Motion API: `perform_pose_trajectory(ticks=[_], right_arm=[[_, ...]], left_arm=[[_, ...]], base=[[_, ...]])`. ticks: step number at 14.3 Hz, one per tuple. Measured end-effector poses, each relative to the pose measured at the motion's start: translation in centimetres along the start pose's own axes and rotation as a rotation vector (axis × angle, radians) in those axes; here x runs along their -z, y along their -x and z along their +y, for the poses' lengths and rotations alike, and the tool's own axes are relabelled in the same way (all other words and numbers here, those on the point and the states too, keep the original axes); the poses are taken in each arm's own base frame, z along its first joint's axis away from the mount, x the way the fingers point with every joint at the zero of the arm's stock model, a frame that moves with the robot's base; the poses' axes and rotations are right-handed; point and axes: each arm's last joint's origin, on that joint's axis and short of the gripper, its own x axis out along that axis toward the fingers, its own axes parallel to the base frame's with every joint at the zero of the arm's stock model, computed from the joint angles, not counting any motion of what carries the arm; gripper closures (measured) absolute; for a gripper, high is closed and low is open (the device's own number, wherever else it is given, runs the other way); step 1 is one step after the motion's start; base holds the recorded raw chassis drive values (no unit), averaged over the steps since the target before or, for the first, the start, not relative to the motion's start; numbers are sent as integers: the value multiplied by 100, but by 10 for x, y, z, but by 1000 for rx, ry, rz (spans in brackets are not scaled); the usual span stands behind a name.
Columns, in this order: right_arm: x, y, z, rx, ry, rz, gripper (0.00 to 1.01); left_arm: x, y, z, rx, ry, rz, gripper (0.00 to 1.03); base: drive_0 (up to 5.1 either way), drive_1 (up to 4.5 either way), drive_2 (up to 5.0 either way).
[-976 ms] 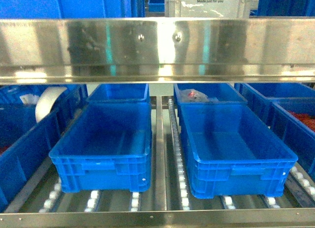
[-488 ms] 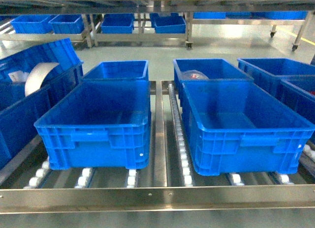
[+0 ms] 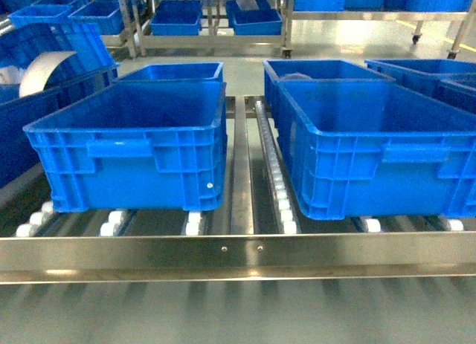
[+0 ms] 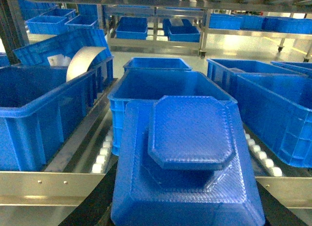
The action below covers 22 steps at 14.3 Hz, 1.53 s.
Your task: Sort blue parts and orange caps into right shelf containers
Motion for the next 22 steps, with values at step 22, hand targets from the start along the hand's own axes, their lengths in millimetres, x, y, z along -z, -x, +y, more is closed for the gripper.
perform_pose_trajectory(ticks=[22], right_arm=[[0,0,0,0,0,-2,58]], left_arm=[[0,0,0,0,0,-1,62]], base=[[-2,96,-100]])
